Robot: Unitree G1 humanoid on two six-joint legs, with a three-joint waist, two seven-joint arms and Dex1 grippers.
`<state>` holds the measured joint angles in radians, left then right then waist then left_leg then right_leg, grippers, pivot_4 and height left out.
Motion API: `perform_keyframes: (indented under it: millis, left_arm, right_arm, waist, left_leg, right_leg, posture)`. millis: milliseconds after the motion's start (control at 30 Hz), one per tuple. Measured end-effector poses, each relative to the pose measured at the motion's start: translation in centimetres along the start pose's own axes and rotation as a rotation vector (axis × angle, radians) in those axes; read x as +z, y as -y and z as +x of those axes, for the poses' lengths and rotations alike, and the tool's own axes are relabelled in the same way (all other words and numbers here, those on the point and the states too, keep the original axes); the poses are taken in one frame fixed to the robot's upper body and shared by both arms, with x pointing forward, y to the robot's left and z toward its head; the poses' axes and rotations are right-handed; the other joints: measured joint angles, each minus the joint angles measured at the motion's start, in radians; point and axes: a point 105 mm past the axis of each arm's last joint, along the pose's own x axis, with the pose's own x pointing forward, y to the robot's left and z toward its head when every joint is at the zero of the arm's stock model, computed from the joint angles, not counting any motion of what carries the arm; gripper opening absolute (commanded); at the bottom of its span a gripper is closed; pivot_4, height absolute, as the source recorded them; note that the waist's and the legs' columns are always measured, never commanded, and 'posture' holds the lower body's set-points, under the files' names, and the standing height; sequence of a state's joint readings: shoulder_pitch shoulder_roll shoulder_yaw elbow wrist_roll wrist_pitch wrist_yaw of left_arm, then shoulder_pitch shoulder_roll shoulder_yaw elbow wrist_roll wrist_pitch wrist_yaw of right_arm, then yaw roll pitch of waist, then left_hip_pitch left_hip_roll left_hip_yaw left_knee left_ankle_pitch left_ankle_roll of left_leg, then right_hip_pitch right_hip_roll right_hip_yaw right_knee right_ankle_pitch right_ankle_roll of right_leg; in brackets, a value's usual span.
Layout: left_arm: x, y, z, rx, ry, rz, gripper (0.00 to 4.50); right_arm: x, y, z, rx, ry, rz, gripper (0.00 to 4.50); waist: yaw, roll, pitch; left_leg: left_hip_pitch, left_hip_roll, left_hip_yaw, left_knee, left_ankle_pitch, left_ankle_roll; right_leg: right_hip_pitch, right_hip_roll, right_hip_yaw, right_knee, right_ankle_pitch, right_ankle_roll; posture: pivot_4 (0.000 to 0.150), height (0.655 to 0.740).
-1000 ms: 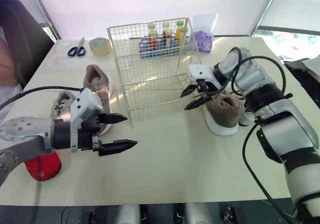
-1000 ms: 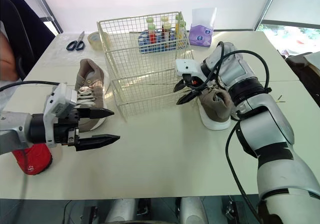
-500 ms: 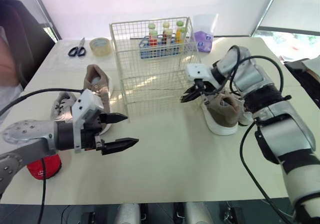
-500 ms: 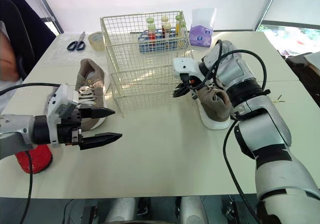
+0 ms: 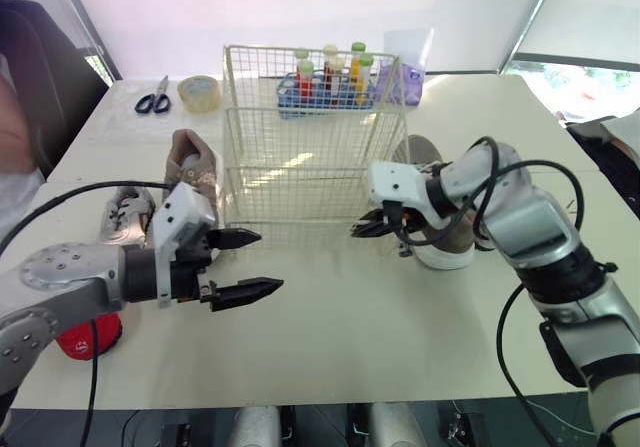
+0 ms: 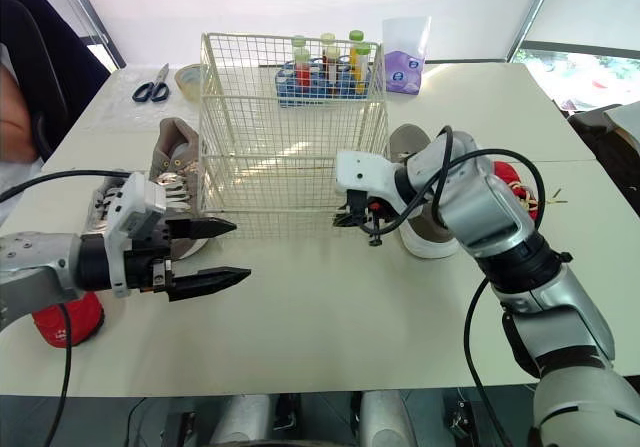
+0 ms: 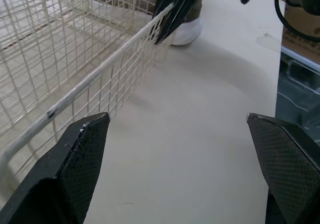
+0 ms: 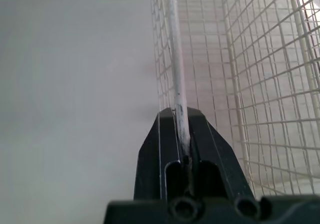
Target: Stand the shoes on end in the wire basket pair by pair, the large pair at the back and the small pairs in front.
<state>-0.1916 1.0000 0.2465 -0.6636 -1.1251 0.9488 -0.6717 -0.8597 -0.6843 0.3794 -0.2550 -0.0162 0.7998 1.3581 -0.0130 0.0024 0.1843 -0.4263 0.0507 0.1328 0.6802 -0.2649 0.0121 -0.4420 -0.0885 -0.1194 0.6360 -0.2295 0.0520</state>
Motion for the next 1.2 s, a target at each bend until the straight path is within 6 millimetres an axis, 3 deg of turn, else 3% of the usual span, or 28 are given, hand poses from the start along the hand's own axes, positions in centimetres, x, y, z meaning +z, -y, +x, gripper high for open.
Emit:
perform_keyframes:
  millis: [500,600,700,867,967,1167,1200]
  left_arm:
    - [0.2,-0.4,0.4,-0.006,0.016,0.004,4.50]
    - [0.1,-0.5,0.5,-0.004,0.020,0.001,4.50]
    - [0.0,-0.5,0.6,-0.003,0.023,-0.003,4.50]
    - [-0.4,-0.5,0.7,0.000,0.026,-0.015,4.50]
    - [-0.4,-0.7,0.7,-0.001,0.032,-0.009,4.50]
    - [-0.4,-1.0,0.5,-0.026,0.049,-0.032,4.50]
    - [-0.2,-1.0,0.6,-0.039,0.068,-0.039,4.50]
  right_arm:
    - [0.1,0.4,1.0,-0.048,-0.024,-0.039,0.03]
    - [0.1,0.4,1.0,-0.055,-0.031,-0.037,0.98]
    - [0.3,0.0,1.2,-0.050,-0.036,-0.034,2.34]
    - [0.7,0.3,0.9,-0.092,-0.037,-0.003,2.34]
    - [2.4,1.1,-1.1,-0.138,0.031,0.036,2.34]
    - [7.3,4.4,-9.9,-0.336,0.363,0.220,2.34]
    - [7.6,5.3,-11.6,-0.403,0.448,0.255,2.86]
  waist:
    - [-0.001,-0.002,-0.001]
    - [0.000,-0.003,-0.002]
    - [0.002,-0.003,-0.002]
    - [0.000,-0.003,-0.002]
    - [0.001,-0.002,-0.001]
    - [0.002,-0.003,-0.002]
    - [0.004,-0.003,-0.002]
  left_leg:
    - [0.001,0.000,0.000,0.001,0.000,0.000]
    - [0.001,0.000,0.000,0.001,0.000,0.000]
    - [0.001,0.000,0.000,0.001,0.000,0.000]
    - [0.001,0.000,0.000,0.001,0.000,0.000]
    - [0.000,0.000,0.000,0.001,0.000,0.000]
    - [0.000,0.000,0.000,0.001,0.000,0.000]
    - [0.000,0.000,0.000,0.001,0.000,0.001]
  right_leg:
    - [0.001,0.001,0.000,0.000,0.000,0.000]
    - [0.001,0.001,0.000,0.000,0.000,0.000]
    - [0.001,0.000,0.000,0.000,0.000,0.000]
    - [0.000,0.000,0.000,0.001,0.000,0.000]
    - [0.000,0.000,0.000,0.002,0.000,0.000]
    - [0.000,0.000,0.000,0.002,0.000,-0.001]
    - [0.000,0.000,0.000,0.002,0.000,-0.001]
  posture:
    - [0.150,0.7400]
    - [0.150,0.7400]
    - [0.150,0.7400]
    - [0.150,0.7400]
    - [0.150,0.7400]
    - [0.150,0.7400]
    - [0.150,0.7400]
